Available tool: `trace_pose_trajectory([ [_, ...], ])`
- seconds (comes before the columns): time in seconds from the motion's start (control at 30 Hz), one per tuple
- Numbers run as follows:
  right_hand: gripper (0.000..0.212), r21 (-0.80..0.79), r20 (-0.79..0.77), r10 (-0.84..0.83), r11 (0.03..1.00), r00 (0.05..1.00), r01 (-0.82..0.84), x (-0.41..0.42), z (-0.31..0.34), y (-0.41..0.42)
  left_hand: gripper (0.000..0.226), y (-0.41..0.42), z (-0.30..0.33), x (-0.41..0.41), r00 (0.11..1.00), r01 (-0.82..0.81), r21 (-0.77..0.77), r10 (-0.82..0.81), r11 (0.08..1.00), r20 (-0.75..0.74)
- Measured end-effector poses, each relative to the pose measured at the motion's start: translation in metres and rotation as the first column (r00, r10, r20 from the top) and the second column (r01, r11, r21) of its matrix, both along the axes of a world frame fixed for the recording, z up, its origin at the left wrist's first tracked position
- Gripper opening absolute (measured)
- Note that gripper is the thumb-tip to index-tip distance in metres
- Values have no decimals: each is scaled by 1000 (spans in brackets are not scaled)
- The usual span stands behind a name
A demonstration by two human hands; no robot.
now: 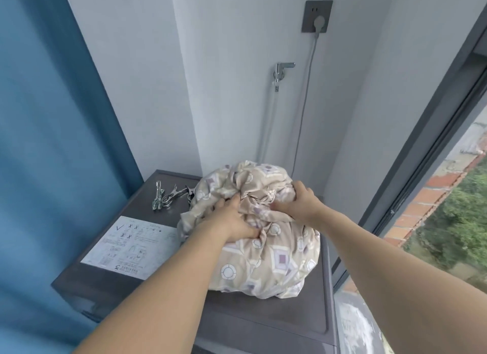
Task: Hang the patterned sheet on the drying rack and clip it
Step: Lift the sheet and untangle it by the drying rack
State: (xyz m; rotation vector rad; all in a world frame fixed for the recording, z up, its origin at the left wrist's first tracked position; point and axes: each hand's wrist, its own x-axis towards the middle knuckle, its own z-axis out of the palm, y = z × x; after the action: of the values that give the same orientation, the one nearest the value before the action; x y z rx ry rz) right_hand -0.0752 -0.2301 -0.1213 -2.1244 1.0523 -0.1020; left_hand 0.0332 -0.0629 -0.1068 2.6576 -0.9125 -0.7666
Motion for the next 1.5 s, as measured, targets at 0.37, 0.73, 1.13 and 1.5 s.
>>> trace_pose_trajectory([
  [0.37,16,-136,192,-26,989,981,53,-26,-20,16,93,4,-13,-32,997,-40,-92,46,995,67],
  [0.73,15,125,435,-306,952,847,279,-95,32,89,35,65,28,-90,990,53,-374,-1,926,139],
  [1.13,16,266,421,-366,924,830,273,-200,97,213,35,191,92,-174,995,95,-444,-99,891,15],
  [1.5,18,-103,310,-111,983,944,149,-289,180,331,24,327,138,-248,976,87,-524,-179,847,-127],
])
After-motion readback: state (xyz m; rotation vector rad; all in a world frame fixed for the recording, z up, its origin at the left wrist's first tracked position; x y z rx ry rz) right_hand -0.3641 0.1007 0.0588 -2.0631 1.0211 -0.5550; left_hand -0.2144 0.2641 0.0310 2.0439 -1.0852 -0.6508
